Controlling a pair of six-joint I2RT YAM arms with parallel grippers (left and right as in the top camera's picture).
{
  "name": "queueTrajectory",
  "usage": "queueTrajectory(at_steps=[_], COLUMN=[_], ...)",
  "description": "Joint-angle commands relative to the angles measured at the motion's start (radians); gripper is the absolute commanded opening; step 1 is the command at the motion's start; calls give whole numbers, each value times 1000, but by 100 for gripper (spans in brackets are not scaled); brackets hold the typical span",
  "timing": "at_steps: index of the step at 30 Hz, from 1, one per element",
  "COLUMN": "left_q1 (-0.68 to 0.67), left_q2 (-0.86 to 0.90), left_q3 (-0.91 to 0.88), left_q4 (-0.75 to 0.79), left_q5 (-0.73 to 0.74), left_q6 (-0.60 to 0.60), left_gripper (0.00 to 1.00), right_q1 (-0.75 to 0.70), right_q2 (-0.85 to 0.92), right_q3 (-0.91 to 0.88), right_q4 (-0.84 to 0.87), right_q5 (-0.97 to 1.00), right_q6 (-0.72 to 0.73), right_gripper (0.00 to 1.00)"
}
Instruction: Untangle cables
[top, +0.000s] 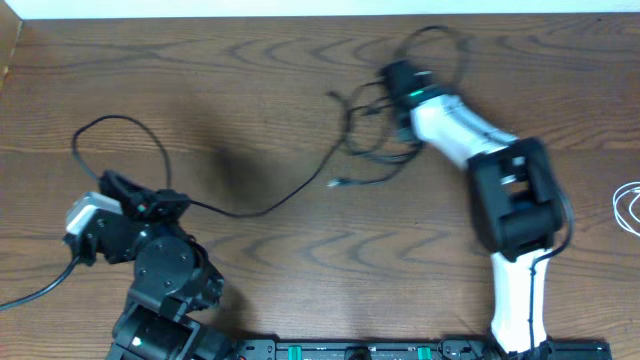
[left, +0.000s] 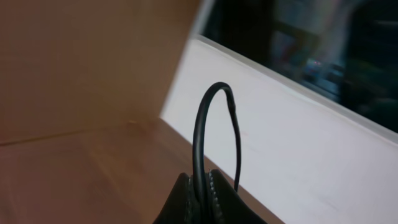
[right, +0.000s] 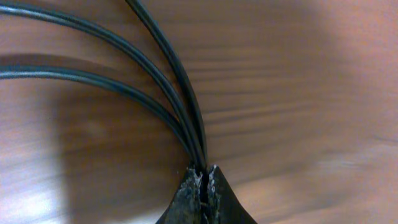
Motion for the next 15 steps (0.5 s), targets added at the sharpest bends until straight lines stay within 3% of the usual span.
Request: queueTrajectory(at_steps=[1, 7, 15], left_q1=[113, 350, 619], left_q2=[1, 58, 336], left_q3=[6, 6, 6], left_q4=[-1, -19, -18], left_q5=[-58, 0, 504], left_q6=[44, 44, 10], left_gripper=[8, 8, 8], right_q1=[-209, -443, -545], right_q2=[10, -7, -21], right_q3=[-28, -28, -27], right_q4=[-56, -84, -88], right_q5=[61, -104, -214], right_q6=[17, -92, -122], right_gripper=[1, 1, 1])
